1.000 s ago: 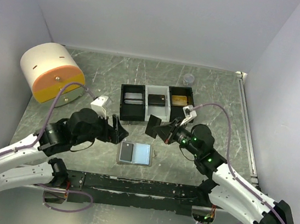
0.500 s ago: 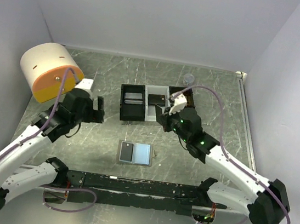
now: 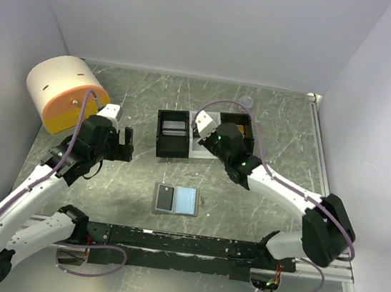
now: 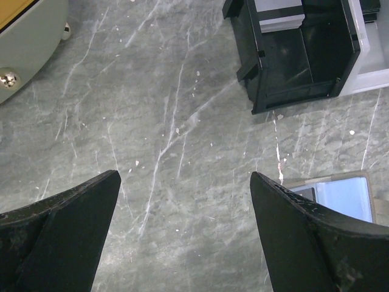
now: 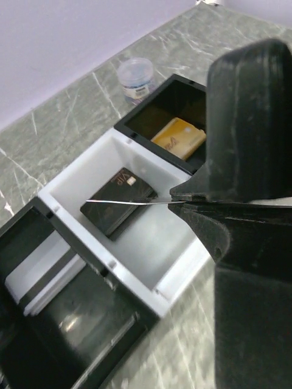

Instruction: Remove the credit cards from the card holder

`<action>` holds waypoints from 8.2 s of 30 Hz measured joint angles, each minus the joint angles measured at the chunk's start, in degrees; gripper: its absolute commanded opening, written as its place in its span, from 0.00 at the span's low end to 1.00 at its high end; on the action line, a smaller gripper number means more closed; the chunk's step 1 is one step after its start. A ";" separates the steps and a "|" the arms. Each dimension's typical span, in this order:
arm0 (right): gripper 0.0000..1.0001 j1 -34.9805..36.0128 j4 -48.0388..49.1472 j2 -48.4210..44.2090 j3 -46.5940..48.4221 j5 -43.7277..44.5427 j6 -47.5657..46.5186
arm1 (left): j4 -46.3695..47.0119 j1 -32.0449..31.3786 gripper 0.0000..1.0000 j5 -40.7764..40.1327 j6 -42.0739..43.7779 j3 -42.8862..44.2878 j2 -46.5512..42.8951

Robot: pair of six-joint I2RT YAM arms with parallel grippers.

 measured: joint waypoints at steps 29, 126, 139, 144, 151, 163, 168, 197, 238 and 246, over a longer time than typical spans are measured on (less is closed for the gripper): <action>0.00 -8.57 -1.05 29.09 18.29 -9.38 -21.84 | 0.42 0.00 0.97 -0.66 0.87 0.00 -1.09; 0.44 8.13 20.37 -5.42 -24.41 -23.58 79.06 | 2.89 0.02 0.90 12.00 1.07 -0.83 5.84; 0.38 13.14 23.93 3.08 -25.66 -17.75 85.59 | 12.46 -3.65 0.73 31.76 -12.35 -13.38 3.58; 0.37 13.79 25.68 6.36 -25.64 -17.75 86.38 | 15.93 -6.14 0.67 33.16 -15.32 -14.60 4.57; 0.37 14.01 26.32 10.12 -25.62 -17.70 87.06 | 19.06 -9.97 0.58 33.14 -17.77 -16.37 7.30; 0.34 14.12 27.63 10.93 -26.51 -16.09 88.28 | 24.68 -15.37 0.48 32.44 -19.58 -18.05 14.16; 0.34 14.12 30.38 12.83 -26.51 -16.09 89.35 | 25.97 -17.00 0.44 28.85 -20.96 -20.35 16.87; 0.33 13.90 28.57 11.54 -26.67 -14.08 89.61 | 29.75 -19.80 0.52 20.85 -28.26 -24.76 8.94; 0.00 13.88 29.86 10.71 -28.85 -16.85 90.12 | 36.52 -20.22 0.08 21.49 -31.95 -27.65 17.99; 0.00 13.90 28.11 8.39 -28.96 -16.15 90.25 | 34.93 -20.22 0.07 21.42 -31.36 -27.08 17.81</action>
